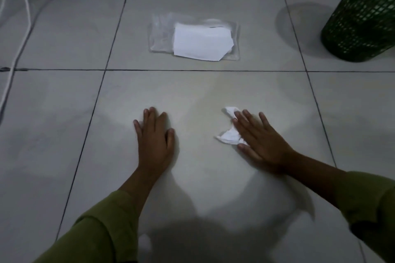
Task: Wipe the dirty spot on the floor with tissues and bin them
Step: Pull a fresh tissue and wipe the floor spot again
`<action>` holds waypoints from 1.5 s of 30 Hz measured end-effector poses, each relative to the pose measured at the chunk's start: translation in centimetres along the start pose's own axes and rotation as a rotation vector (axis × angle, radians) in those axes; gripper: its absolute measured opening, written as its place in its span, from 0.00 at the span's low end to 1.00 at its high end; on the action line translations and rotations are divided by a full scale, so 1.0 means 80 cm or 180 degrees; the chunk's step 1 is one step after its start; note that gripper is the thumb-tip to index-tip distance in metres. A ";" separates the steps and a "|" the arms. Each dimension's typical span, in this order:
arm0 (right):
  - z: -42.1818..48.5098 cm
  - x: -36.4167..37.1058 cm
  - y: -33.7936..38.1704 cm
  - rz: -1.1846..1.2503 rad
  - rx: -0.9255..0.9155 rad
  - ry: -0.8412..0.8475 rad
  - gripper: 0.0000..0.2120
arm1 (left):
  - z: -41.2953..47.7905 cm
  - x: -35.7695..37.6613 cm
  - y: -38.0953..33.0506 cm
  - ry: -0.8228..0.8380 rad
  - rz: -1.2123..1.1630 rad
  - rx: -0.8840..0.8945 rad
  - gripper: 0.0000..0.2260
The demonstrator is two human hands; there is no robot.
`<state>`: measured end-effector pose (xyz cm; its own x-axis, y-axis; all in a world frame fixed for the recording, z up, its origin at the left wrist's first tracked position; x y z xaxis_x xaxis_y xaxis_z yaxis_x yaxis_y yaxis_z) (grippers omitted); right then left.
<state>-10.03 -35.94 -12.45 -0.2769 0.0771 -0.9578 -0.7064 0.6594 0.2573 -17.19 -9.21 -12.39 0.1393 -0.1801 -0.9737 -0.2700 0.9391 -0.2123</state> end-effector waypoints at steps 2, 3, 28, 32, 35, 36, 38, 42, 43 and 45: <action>0.009 0.003 0.009 0.0120 0.0317 -0.0157 0.32 | 0.001 0.000 -0.013 -0.0002 -0.0056 0.0045 0.27; 0.015 0.006 0.021 0.0240 0.0463 -0.0309 0.33 | 0.002 0.001 -0.018 0.0004 -0.0085 0.0071 0.27; -0.015 -0.010 -0.083 0.0655 0.2351 -0.0740 0.41 | 0.017 0.037 -0.093 0.0375 0.0288 0.0653 0.30; 0.030 -0.009 -0.052 0.0749 0.1838 -0.0644 0.45 | 0.018 0.038 -0.091 0.0328 0.0190 0.0654 0.29; 0.056 0.003 0.009 0.0735 0.1019 -0.0615 0.44 | 0.017 0.034 -0.090 0.0254 0.0057 0.0629 0.28; 0.060 0.007 0.027 0.0727 0.0857 -0.0591 0.43 | 0.017 0.033 -0.089 0.0239 -0.0012 0.0613 0.27; 0.059 0.010 0.041 0.0708 0.0690 -0.0581 0.39 | 0.017 0.032 -0.089 0.0239 -0.0100 0.0598 0.27; 0.034 0.002 0.018 0.0294 0.0253 -0.0420 0.32 | 0.017 0.034 -0.088 0.0194 0.0001 0.0632 0.26; 0.028 -0.001 0.013 0.0208 0.0155 -0.0338 0.30 | 0.016 0.035 -0.088 0.0207 0.0033 0.0625 0.26; 0.024 -0.005 0.003 0.0081 0.0102 -0.0214 0.28 | 0.016 0.035 -0.088 0.0239 0.0068 0.0618 0.26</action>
<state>-8.87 -34.38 -12.27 -0.2493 0.1435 -0.9577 -0.6781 0.6802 0.2784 -13.68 -15.96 -13.52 0.0623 -0.1739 -0.9828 -0.0825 0.9804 -0.1787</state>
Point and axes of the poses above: each hand's wrist, its own z-axis towards the middle knuckle, its own x-axis out of the palm, y = z × x, the point moved 3 cm from there along z, towards the middle knuckle, and after that the axes turned 11 degrees about z, right-handed, at the moved point
